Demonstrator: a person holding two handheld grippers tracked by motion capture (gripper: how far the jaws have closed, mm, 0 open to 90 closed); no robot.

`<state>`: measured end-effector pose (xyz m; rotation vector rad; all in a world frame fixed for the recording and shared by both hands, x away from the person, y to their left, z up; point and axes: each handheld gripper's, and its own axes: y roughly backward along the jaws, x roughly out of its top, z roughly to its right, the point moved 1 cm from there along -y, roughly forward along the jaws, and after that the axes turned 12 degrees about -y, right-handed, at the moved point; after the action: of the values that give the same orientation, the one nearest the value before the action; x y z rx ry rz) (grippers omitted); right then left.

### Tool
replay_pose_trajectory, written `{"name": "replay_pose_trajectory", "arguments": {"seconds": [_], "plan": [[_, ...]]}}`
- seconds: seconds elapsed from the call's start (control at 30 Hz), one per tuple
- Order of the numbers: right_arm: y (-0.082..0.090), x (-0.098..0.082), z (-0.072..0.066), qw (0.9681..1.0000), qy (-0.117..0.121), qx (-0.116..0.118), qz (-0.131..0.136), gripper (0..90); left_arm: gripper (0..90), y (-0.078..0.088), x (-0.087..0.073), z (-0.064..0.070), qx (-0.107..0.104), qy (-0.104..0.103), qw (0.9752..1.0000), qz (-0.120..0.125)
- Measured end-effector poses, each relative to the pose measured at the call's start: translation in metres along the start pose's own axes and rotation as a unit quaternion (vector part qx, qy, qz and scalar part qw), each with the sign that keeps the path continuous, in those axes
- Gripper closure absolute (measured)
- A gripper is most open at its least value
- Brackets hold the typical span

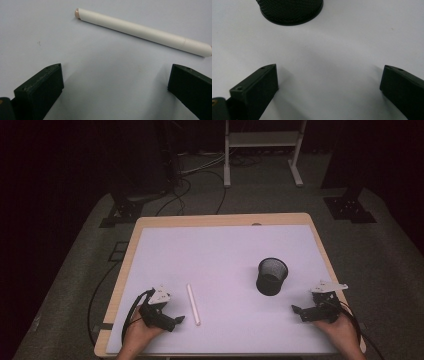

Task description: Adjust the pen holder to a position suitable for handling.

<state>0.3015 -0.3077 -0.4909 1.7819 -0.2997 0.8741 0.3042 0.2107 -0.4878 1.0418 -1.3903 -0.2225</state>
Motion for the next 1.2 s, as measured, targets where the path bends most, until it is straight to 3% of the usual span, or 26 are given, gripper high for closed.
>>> {"name": "replay_pose_trajectory", "arguments": {"seconds": [0.23, 0.53, 1.2], "plan": [[0.001, 0.001, -0.002, 1.0000, -0.004, -0.001, -0.005, 0.7, 0.0, 0.000, 0.000, 0.000, 0.001, 0.000, 1.0000, 0.001], [0.004, 0.005, -0.010, 0.9998, -0.002, 0.019, -0.009, 0.7, 0.0, 0.000, 0.000, 0.000, 0.000, 0.000, 1.0000, 0.000], [0.011, 0.018, -0.014, 0.9993, 0.000, 0.039, 0.003, 0.7, 0.0, 0.000, 0.000, 0.000, 0.000, 0.000, 1.0000, 0.000]]}}
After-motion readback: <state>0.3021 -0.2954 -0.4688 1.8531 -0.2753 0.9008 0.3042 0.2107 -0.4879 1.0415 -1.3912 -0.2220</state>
